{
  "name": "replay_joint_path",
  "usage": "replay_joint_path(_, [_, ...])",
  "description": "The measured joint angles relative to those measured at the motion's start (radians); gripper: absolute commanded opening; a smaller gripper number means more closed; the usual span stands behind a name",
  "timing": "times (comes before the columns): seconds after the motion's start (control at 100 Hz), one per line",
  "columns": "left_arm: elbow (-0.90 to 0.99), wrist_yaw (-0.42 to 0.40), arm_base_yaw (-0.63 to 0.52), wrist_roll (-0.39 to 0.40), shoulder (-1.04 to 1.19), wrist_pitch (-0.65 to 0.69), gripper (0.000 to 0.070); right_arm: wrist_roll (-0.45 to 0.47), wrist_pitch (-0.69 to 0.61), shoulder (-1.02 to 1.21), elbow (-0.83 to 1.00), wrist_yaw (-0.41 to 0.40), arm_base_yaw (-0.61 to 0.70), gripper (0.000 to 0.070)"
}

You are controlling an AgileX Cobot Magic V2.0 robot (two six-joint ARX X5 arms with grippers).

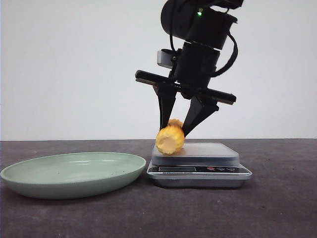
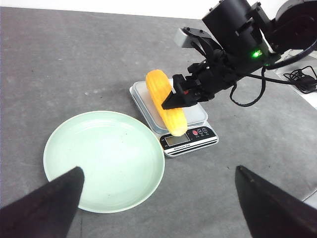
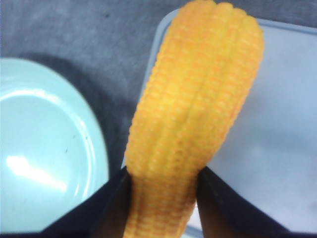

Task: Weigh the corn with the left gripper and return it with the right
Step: 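Close the right gripper on the corn cob and lift it, then carry the corn with the right gripper and lower it onto the plate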

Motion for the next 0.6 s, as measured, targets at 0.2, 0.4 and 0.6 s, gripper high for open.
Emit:
replay_joint_path(0.2, [0.0,0.0,0.0,0.0,0.0,0.0,0.0596,-0.121,-0.143,0.008,0.148,0.001,0.037,0.0164])
replay_joint_path(0.4, [0.0,0.0,0.0,0.0,0.0,0.0,0.0596,-0.209,-0.201,0.008,0.286,-0.023,0.12,0.0164])
replay_joint_path(0.6, [0.0,0.0,0.0,0.0,0.0,0.0,0.0596,-0.233,-0.191,0.012,0.291,-0.069,0.208,0.0164])
